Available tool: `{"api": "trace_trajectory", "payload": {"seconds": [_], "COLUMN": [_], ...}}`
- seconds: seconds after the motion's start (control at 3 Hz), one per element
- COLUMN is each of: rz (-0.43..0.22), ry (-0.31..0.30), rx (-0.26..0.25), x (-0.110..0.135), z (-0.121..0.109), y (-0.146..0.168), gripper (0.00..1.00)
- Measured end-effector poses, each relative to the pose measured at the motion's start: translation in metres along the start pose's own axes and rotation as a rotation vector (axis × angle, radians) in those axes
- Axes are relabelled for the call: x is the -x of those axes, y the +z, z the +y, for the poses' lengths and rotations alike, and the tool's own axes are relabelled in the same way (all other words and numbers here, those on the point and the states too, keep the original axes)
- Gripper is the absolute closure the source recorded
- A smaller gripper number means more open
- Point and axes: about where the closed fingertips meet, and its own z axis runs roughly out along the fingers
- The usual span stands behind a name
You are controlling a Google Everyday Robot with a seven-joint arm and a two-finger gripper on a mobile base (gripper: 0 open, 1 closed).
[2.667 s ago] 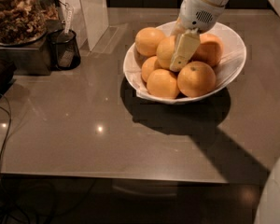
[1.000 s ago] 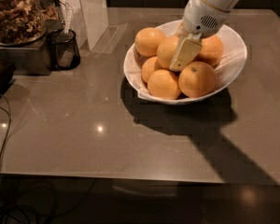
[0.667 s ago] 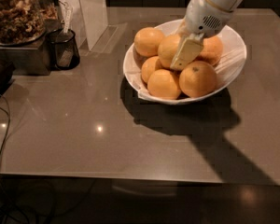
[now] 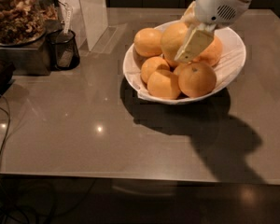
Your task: Pick orange from white bowl
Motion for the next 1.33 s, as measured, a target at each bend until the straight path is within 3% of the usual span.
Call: {"api": "trace_trajectory", "payload": {"seconds": [0.33, 0.67, 1.0, 1.33], "rz": [-0.097, -0.097, -0.147, -0.279], "ry": [-0.098, -0.098, -0.097, -0.107], "rx": [-0.061, -0.061, -0.071, -0.13], "x": [0.025, 0.025, 0.02, 0.015], "z": [0.008, 0.008, 0.018, 0.054], "y": [-0.04, -0.04, -0.049, -0.068], "gripper": [1.0, 1.0, 1.0, 1.0]}}
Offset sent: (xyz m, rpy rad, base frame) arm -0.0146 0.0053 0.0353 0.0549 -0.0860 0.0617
